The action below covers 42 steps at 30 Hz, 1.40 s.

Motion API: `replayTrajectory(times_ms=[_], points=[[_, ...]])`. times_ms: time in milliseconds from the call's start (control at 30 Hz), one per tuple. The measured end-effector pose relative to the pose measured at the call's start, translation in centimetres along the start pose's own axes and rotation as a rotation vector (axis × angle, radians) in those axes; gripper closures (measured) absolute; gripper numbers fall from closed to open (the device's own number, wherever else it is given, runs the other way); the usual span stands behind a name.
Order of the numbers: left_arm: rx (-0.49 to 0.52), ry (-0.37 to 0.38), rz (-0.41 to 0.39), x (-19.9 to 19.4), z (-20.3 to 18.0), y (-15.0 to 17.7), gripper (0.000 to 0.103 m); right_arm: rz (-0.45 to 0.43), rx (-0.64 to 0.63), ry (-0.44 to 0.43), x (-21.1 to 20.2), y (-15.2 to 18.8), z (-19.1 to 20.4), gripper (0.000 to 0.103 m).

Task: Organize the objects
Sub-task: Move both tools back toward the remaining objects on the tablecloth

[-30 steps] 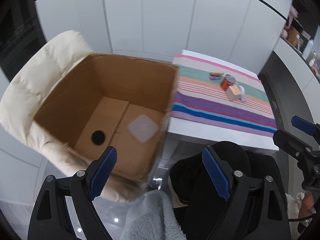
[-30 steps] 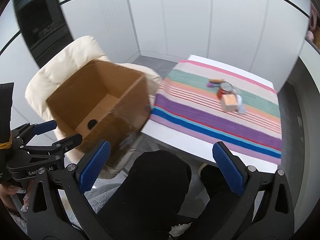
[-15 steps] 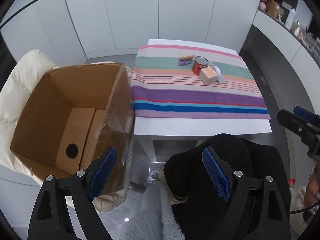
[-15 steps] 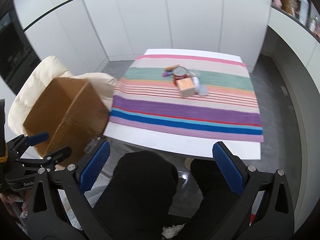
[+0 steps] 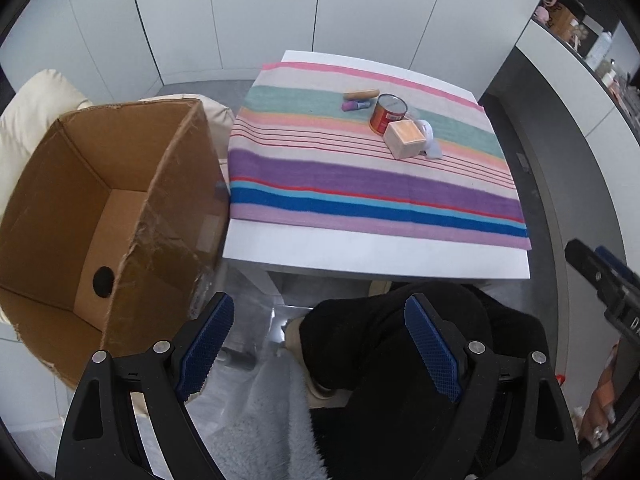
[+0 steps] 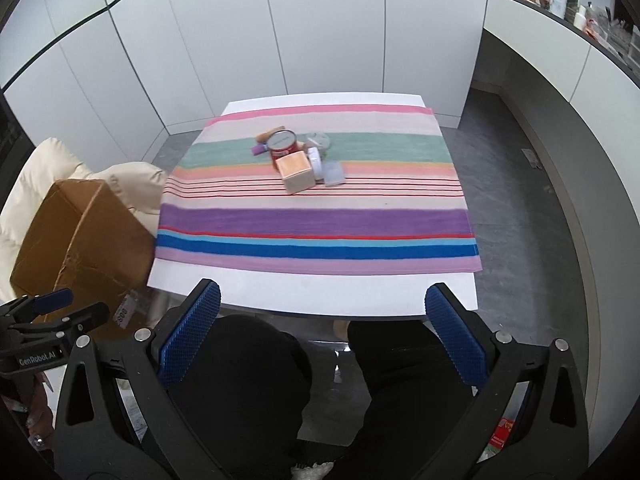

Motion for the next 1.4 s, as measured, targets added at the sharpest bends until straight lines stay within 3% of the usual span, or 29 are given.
replayTrajectory(times_ms=[267,600,667,767,800,967,1267,1400], points=[[0.012,0.018,0.014,2.3,-1.6,-3.0,0.014,0.020,0.028,0.024,2.5,-1.5,-1.9,0.000],[-0.027,0.062,0.165,10.4,-3.3,-6.7,0.014,0.024,0.013,0.075,8.3,-4.9,-2.9,0.000],[0.026,-0.004,0.130,11.8,-3.2,-8.3,0.014,0.040,0.010,0.077,10.2,-5.6,-3.0,0.000],[0.178,-0.168,0.048,13.5,-3.1,-11.1,0.014,0.047,-0.001,0.090,12.7,-6.6,-3.3,0.000],[0.204,-0.174,0.027,14.0,-3.4,-11.9,0.014,0.047,-0.005,0.092,13.5,-6.9,-3.4,0.000],[0.178,-0.095,0.019,18.2,-4.0,-14.2,0.014,0.043,-0.046,0.109,17.8,-8.2,-4.1,0.000],[0.244,-0.075,0.036,23.5,-5.4,-15.4,0.014,0.059,-0.095,0.071,25.2,-9.4,-3.0,0.000],[0.211,-0.027,0.058,24.7,-5.7,-15.5,0.014,0.061,-0.117,0.057,28.1,-9.5,-2.0,0.000]])
Point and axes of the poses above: each gripper's, at about its wrist camera, not at the fingertips, and x roughly the way its jaws point, z to its left, y to its underside, the point moved 8 cm from there along x, roughly the way its jaws point, and after that the axes turned 13 degrees about x, right-handed, at the moved point
